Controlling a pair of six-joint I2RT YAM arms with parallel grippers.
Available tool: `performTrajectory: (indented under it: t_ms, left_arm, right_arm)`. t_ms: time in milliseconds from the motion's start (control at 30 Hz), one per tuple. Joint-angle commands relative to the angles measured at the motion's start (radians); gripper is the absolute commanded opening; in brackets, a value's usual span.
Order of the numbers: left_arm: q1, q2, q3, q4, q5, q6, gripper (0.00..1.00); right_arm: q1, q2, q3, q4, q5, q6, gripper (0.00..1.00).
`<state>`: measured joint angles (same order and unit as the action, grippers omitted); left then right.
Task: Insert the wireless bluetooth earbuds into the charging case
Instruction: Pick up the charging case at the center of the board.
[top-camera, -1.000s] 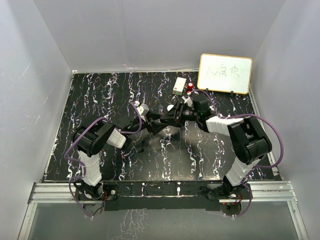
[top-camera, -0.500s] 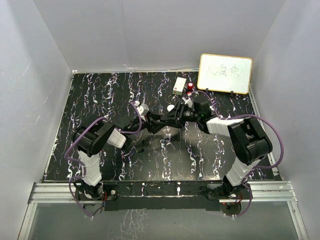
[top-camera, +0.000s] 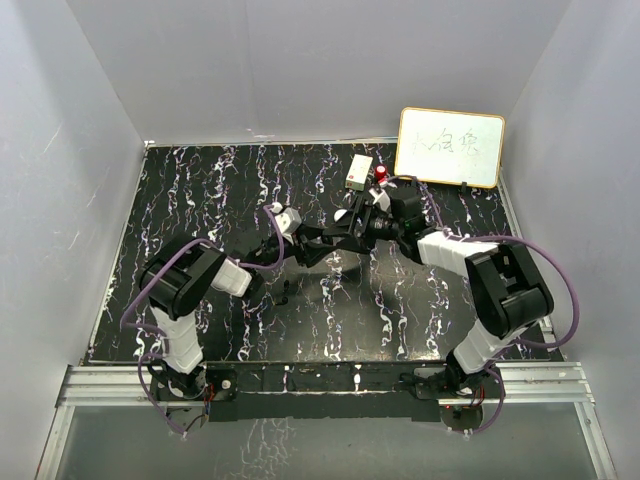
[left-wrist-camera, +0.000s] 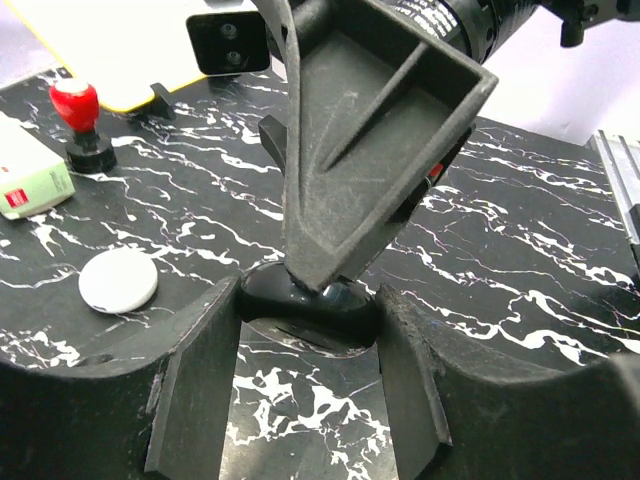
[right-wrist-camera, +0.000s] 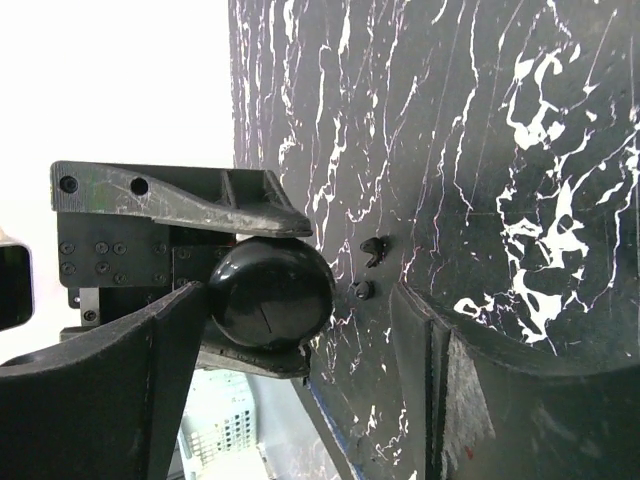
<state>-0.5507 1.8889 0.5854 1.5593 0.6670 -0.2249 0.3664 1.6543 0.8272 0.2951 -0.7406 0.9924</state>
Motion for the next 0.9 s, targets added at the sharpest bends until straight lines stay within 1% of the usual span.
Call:
performTrajectory:
  t_ms: [0,67,167,267,367,467,567,667,867]
  left_arm:
    - [-0.006,-0.11,-0.009,-0.039,0.024,0.108,0.0]
    - [-0.006,-0.126,-0.008,-0.077,0.021,0.132,0.0]
    - [-0.013,-0.165,0.008,-0.223,0.011,0.211,0.0]
    - [-0.03,-0.2,0.036,-0.41,-0.015,0.313,0.0]
    - [-0.05,-0.22,0.078,-0.564,-0.051,0.4,0.0]
    - [-0.073,-0.232,0.114,-0.669,-0.086,0.457,0.0]
    - [-0.088,-0.232,0.146,-0.725,-0.115,0.479,0.0]
    - [-0.094,-0.228,0.167,-0.751,-0.126,0.484,0.0]
    - [-0.101,-0.222,0.195,-0.778,-0.139,0.484,0.0]
  right_arm:
    - [-0.032,-0.069,0.069,-0.083,0.056,-0.108,0.72]
    - [-0.045,-0.082,0.083,-0.127,0.068,-0.135,0.72]
    - [-0.054,-0.115,0.136,-0.254,0.141,-0.26,0.72]
    - [-0.053,-0.152,0.217,-0.391,0.212,-0.367,0.7]
    - [-0.048,-0.17,0.302,-0.523,0.285,-0.459,0.67]
    - [-0.02,-0.175,0.375,-0.619,0.35,-0.523,0.62]
    - [0.035,-0.167,0.421,-0.697,0.428,-0.562,0.6]
    - [0.086,-0.166,0.427,-0.729,0.501,-0.575,0.6]
    - [0.139,-0.175,0.399,-0.741,0.54,-0.571,0.57]
